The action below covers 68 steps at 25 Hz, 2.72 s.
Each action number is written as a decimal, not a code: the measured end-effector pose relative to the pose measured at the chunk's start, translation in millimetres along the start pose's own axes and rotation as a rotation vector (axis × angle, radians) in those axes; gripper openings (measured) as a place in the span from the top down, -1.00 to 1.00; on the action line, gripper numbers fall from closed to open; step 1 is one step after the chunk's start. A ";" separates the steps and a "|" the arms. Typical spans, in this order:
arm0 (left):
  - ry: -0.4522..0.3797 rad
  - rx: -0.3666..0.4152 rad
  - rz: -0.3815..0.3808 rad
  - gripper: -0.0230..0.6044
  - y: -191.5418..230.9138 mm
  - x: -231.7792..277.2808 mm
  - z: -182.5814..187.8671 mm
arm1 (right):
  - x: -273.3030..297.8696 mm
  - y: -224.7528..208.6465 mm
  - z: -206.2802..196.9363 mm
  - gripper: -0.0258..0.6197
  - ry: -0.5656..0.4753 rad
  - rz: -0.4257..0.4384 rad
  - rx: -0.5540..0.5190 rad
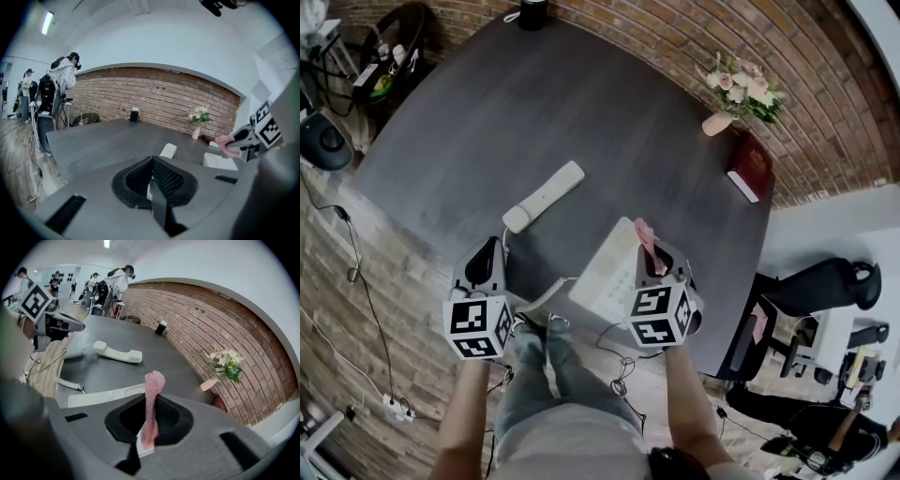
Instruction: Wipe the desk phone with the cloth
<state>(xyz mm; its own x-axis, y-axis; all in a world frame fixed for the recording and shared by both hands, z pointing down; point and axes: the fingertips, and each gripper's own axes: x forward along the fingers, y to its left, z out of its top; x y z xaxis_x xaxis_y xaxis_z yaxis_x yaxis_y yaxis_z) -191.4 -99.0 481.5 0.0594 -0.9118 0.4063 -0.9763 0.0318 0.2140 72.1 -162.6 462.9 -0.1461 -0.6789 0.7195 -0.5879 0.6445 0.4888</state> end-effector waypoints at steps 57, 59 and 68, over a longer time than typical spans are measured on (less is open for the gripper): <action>0.016 -0.011 0.070 0.91 25.3 -25.7 -17.1 | 31.0 48.7 -9.4 0.85 0.145 0.163 -0.144; 0.016 -0.011 0.070 0.91 25.0 -26.4 -17.3 | 29.8 51.0 -9.9 0.85 0.146 0.168 -0.146; 0.019 -0.009 0.064 0.91 23.0 -28.4 -20.0 | 27.2 62.1 -13.4 0.85 0.151 0.190 -0.155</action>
<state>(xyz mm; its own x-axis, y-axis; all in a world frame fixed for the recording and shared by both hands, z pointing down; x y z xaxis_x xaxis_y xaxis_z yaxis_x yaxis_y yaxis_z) -211.5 -64.2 492.7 0.0009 -0.8998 0.4364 -0.9764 0.0936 0.1949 42.3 -136.3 519.4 -0.1150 -0.4885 0.8649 -0.4309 0.8091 0.3997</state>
